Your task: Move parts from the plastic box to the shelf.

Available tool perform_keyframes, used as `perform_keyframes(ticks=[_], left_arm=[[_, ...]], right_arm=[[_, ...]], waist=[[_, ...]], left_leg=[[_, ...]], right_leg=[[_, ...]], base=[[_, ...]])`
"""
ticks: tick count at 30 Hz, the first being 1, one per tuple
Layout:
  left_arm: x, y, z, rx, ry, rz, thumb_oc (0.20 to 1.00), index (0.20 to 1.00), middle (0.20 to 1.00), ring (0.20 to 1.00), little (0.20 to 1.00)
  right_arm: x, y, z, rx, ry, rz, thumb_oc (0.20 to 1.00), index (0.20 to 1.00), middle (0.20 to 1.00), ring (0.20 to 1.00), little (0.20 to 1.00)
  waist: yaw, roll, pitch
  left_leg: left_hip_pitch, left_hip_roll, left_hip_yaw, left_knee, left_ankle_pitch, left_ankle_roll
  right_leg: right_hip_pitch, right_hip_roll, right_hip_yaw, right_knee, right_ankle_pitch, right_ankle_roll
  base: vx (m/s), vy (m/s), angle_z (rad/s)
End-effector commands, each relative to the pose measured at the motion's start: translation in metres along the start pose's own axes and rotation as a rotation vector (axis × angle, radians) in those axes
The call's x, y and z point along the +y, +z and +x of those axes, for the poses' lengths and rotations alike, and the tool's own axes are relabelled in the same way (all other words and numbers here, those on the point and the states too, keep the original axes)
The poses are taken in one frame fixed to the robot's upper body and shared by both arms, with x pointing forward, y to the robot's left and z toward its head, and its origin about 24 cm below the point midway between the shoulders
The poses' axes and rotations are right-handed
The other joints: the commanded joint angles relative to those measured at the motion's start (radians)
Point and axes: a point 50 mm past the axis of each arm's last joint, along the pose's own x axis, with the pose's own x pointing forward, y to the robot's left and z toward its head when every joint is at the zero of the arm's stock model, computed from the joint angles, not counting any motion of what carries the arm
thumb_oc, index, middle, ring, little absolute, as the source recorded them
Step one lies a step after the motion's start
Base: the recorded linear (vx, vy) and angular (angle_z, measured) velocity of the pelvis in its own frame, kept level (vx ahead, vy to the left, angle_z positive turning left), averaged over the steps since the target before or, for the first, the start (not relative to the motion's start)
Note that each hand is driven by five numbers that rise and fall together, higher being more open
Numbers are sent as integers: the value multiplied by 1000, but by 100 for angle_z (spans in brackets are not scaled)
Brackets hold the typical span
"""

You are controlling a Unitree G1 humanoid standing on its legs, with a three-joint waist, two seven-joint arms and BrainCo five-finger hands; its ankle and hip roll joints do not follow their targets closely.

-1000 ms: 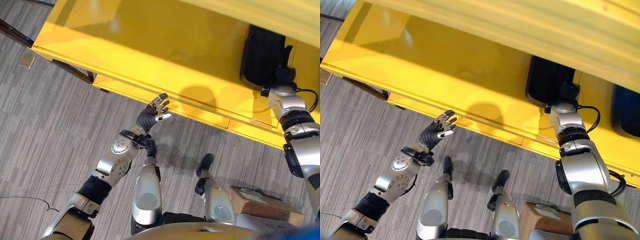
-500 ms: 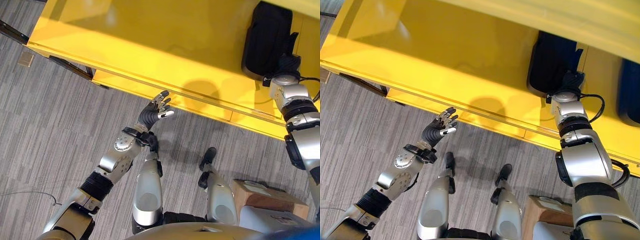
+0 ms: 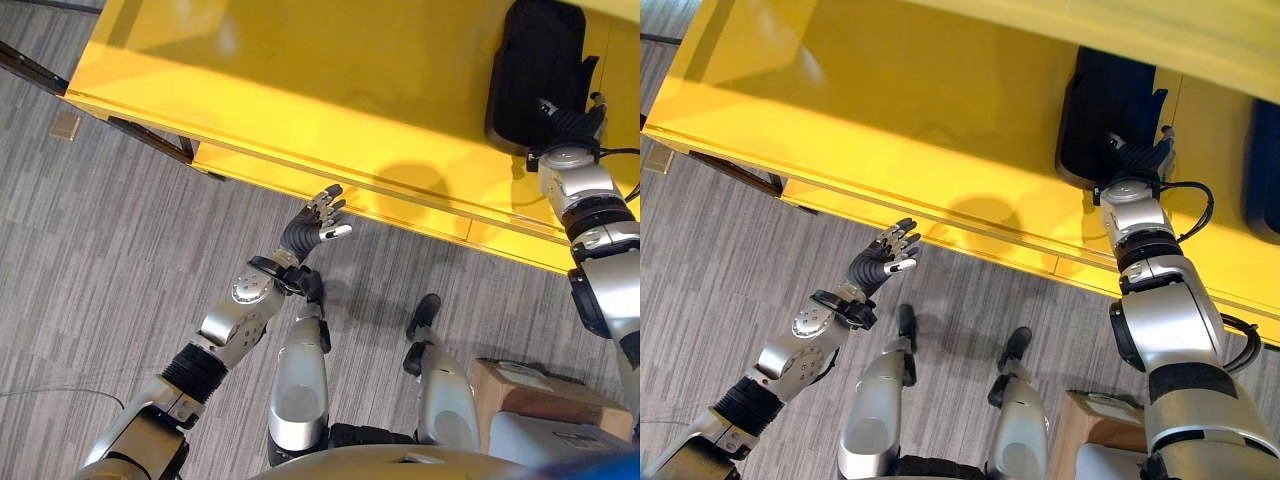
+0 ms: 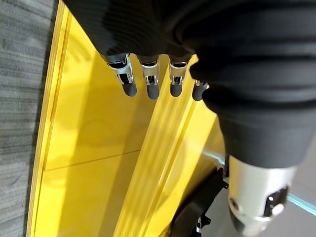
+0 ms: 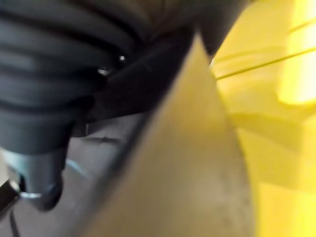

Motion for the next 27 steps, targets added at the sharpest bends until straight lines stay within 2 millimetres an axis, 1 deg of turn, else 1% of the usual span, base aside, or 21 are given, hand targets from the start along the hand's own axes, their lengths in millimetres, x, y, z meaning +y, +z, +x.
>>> perform_keyframes(ticks=[1,7,8,11,13,15,16,17,18,19,20,21,22,23,24,25,26,27], left_arm=[[-33,8,-1,-68,-178,6,1000,1000,1000,1000,1000],[-39,7,-1,-66,-184,-27,1000,1000,1000,1000,1000],[-41,7,-1,-68,-187,-29,1000,1000,1000,1000,1000],[-42,6,-3,-65,-187,-43,1000,1000,1000,1000,1000],[-42,5,-5,-67,-181,-47,1000,1000,1000,1000,1000],[-40,2,-9,-73,-166,-52,1000,1000,1000,1000,1000],[-40,2,-9,-75,-162,-53,1000,1000,1000,1000,1000],[-38,1,-13,-81,-152,-60,1000,1000,1000,1000,1000],[-36,1,-15,-86,-146,-65,1000,1000,1000,1000,1000],[-34,-2,-20,-92,-135,-71,1000,1000,1000,1000,1000],[-32,-4,-24,-93,-124,-76,1000,1000,1000,1000,1000],[-32,-5,-25,-90,-122,-77,1000,1000,1000,1000,1000],[-30,-10,-32,-90,-95,-85,1000,1000,1000,1000,1000],[-30,-11,-32,-89,-93,-86,1000,1000,1000,1000,1000],[-28,-18,-39,-89,-50,-100,1000,1000,1000,1000,1000],[-27,-19,-40,-88,-46,-102,1000,1000,1000,1000,1000],[-26,-22,-44,-88,-27,-106,1000,1000,1000,1000,1000],[-26,-24,-45,-88,-20,-106,1000,1000,1000,1000,1000]], right_arm=[[-15,-5,6,44,-72,6,1000,1000,1000,1000,1000],[-20,8,4,-16,-184,171,1000,1000,1000,1000,1000],[-22,16,3,-62,-215,251,1000,1000,1000,1000,1000],[-25,25,1,-112,-222,317,1000,1000,1000,1000,1000],[-24,29,-2,-145,-203,361,1000,1000,1000,1000,1000],[-21,33,-6,-155,-152,446,1000,1000,1000,1000,1000],[-21,33,-6,-156,-141,470,1000,1000,1000,1000,1000],[-21,33,-10,-174,-107,537,1000,1000,1000,1000,1000],[-20,32,-13,-191,-75,559,1000,1000,1000,1000,1000],[-17,27,-23,-231,8,609,1000,1000,1000,1000,1000],[-12,23,-37,-259,58,619,1000,1000,1000,1000,1000],[-11,21,-40,-259,63,619,1000,1000,1000,1000,1000],[-2,8,-64,-292,170,625,1000,1000,1000,1000,1000],[-1,6,-66,-294,178,626,1000,1000,1000,1000,1000],[12,-9,-104,-346,302,617,1000,1000,1000,1000,1000],[12,-11,-107,-347,310,616,1000,1000,1000,1000,1000],[14,-27,-121,-354,356,579,1000,1000,1000,1000,1000],[15,-35,-126,-346,378,565,1000,1000,1000,1000,1000]], waist=[[5,63,-8],[-10,74,-8],[-14,76,-8],[-21,78,-8],[-26,78,-8],[-35,75,-8],[-37,74,-8],[-45,70,-8],[-53,66,-8],[-68,58,-15],[-81,51,-23],[-83,49,-26],[-108,37,-43],[-110,36,-45],[-143,20,-73],[-146,18,-77],[-163,10,-96],[-169,7,-104]], left_leg=[[32,-52,23,-26,-6,26],[60,-55,32,-35,-9,27],[70,-55,34,-40,-10,27],[89,-57,35,-47,-12,27],[103,-59,36,-53,-12,27],[128,-59,42,-65,-11,26],[134,-59,43,-68,-11,26],[151,-58,46,-76,-11,24],[162,-57,48,-81,-11,24],[184,-55,55,-93,-10,24],[200,-54,61,-102,-10,26],[203,-54,62,-104,-10,26],[229,-52,70,-115,-11,31],[232,-52,71,-117,-11,31],[258,-49,85,-130,-11,34],[260,-49,86,-132,-11,34],[274,-49,93,-138,-12,36],[281,-48,97,-141,-13,37]], right_leg=[[-46,21,35,180,-104,30],[-26,22,44,174,-108,30],[-18,23,46,170,-110,29],[-3,23,49,167,-115,28],[8,22,52,165,-116,26],[30,23,57,155,-117,24],[34,24,58,153,-117,24],[49,25,62,146,-118,24],[59,26,65,142,-118,24],[77,28,71,131,-117,23],[90,28,77,121,-114,23],[93,29,78,119,-114,24],[112,31,90,105,-107,26],[114,31,91,103,-107,26],[130,35,110,85,-98,29],[131,36,111,83,-97,30],[141,38,120,72,-92,32],[147,38,124,67,-90,33]], base=[[10,43,-3],[9,37,-6],[6,28,-4],[18,47,-8],[22,41,-8],[30,47,-8],[48,60,-6],[51,55,-7],[85,89,-10],[96,84,-7],[84,66,-5],[126,65,-8],[95,45,-10],[175,97,-12],[102,63,-11],[145,102,-8],[81,64,-10],[92,80,-9]])
